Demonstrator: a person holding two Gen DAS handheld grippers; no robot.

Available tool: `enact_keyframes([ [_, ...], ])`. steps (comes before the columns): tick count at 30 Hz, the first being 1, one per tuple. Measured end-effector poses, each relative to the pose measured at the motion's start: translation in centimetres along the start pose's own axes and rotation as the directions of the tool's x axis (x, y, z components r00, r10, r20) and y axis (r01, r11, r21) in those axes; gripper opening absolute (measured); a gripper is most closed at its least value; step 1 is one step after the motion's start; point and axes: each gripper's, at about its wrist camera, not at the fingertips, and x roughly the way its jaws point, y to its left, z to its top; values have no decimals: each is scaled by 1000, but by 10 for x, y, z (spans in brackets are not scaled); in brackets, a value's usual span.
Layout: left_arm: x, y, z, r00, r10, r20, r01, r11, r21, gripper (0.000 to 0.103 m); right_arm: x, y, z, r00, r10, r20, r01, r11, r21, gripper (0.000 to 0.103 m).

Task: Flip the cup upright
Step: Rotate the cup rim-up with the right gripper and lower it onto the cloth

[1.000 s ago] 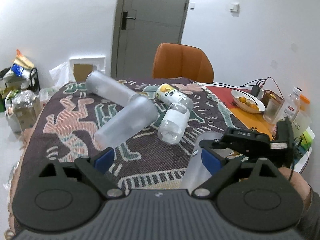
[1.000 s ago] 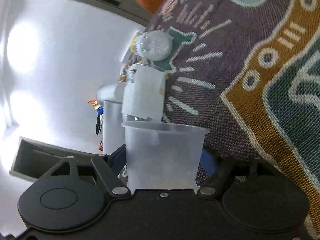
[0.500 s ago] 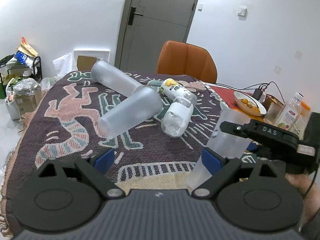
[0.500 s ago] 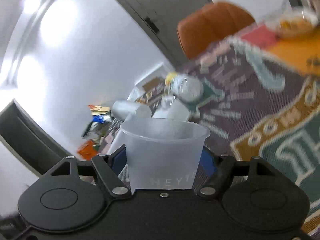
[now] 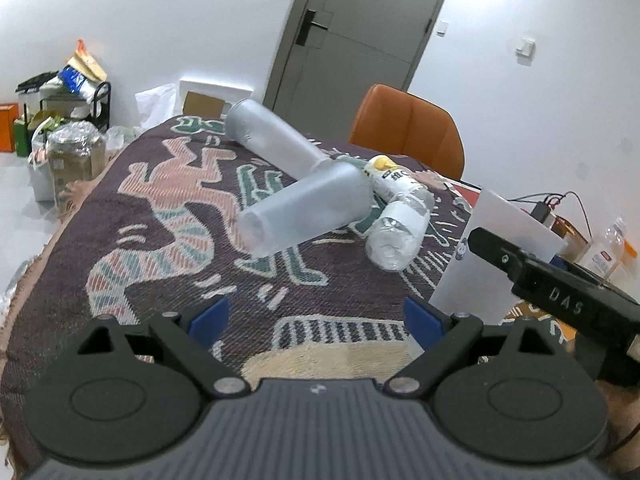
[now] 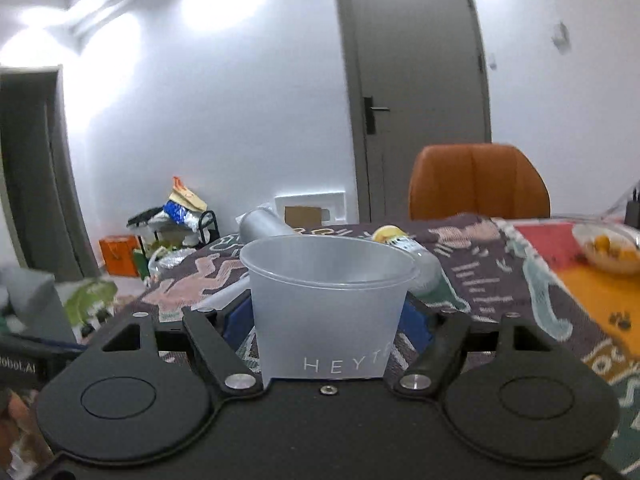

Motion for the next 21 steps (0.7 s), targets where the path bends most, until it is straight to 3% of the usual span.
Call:
enact_keyframes([
  [5, -2, 14, -7, 1000, 8, -6, -8, 999, -39, 93, 5, 20, -10, 999, -33, 40, 37, 993, -108, 72],
  [9, -7, 22, -13, 1000, 10, -1, -11, 999, -53, 93, 7, 25, -20, 999, -51, 14, 52, 990, -128, 73],
  [14, -12, 28, -21, 1000, 8, 15, -7, 996, -87, 93, 3, 21, -19, 999, -24, -36, 21, 996, -83, 93],
  [21, -22, 22, -22, 998, 13, 66, -7, 996, -92, 95, -10, 14, -16, 997, 23, -78, -25, 999, -23, 103],
])
